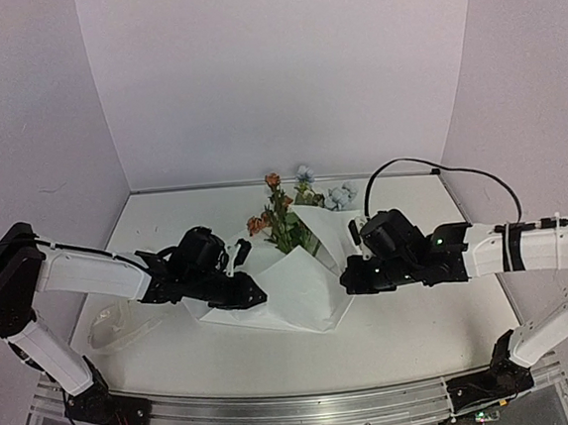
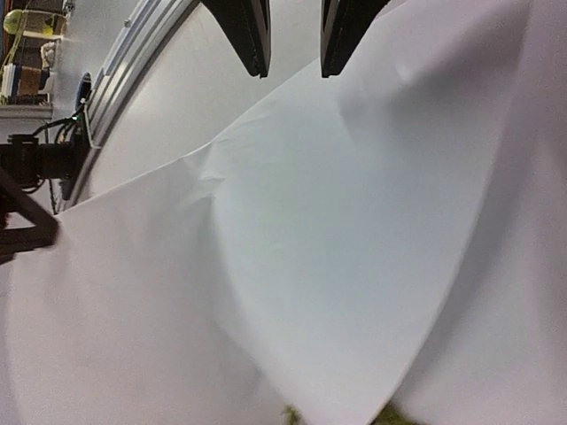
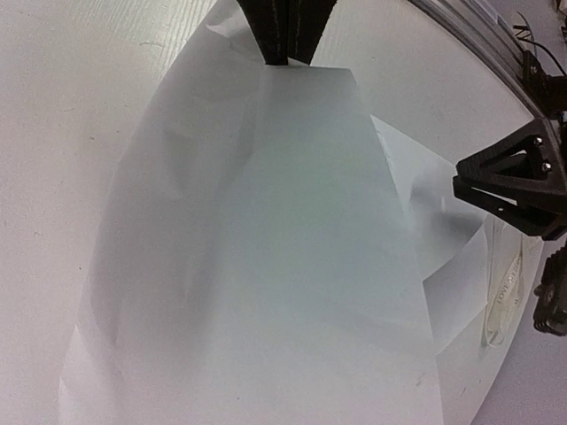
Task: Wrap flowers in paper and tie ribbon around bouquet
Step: Fold the one-fourth-folded wrapping paper at the center of the board.
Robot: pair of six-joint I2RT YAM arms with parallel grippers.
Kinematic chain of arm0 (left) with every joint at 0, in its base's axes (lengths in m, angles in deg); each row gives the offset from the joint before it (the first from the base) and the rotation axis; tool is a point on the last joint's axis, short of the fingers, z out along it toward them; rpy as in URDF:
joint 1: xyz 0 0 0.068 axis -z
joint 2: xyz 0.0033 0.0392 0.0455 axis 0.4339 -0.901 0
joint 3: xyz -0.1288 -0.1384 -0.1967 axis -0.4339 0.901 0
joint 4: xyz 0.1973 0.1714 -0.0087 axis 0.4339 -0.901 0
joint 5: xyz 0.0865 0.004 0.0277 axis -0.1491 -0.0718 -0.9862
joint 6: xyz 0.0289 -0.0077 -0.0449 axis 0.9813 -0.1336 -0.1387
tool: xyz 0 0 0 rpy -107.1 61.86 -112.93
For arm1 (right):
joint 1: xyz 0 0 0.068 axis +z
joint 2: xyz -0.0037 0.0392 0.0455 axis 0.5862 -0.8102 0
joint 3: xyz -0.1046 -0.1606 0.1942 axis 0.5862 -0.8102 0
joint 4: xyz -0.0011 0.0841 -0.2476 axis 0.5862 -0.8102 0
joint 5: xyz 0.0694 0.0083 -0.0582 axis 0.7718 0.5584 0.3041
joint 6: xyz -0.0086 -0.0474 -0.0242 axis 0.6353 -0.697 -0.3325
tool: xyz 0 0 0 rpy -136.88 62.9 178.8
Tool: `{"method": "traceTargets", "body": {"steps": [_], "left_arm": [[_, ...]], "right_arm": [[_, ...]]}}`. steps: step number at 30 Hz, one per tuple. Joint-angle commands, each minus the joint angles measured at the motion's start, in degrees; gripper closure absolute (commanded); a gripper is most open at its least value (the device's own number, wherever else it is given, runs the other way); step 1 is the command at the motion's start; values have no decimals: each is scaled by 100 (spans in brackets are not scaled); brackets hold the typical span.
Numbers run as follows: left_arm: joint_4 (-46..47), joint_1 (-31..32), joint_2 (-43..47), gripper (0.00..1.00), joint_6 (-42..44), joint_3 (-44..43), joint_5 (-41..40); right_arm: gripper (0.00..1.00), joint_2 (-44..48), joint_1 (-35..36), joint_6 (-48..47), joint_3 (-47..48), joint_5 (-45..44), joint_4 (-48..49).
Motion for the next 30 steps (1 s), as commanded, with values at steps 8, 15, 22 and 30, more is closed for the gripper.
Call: {"method": "traceTargets", "body": {"steps": [8, 15, 22, 30], "left_arm": [[-416, -278, -590, 82, 424, 257, -187], [-352, -278, -623, 82, 413, 241, -24], [-788, -409, -126, 74, 136, -116, 23], [-154, -1577, -50, 47, -594, -795, 1179]], "right_arm": [[100, -1711, -206, 237, 1899, 523, -328], [100, -2863, -240, 372, 2633, 653, 104], [100, -3488, -267, 526, 2677, 712, 652], [100, -3821, -377, 642, 2600, 1123, 1335]]}}
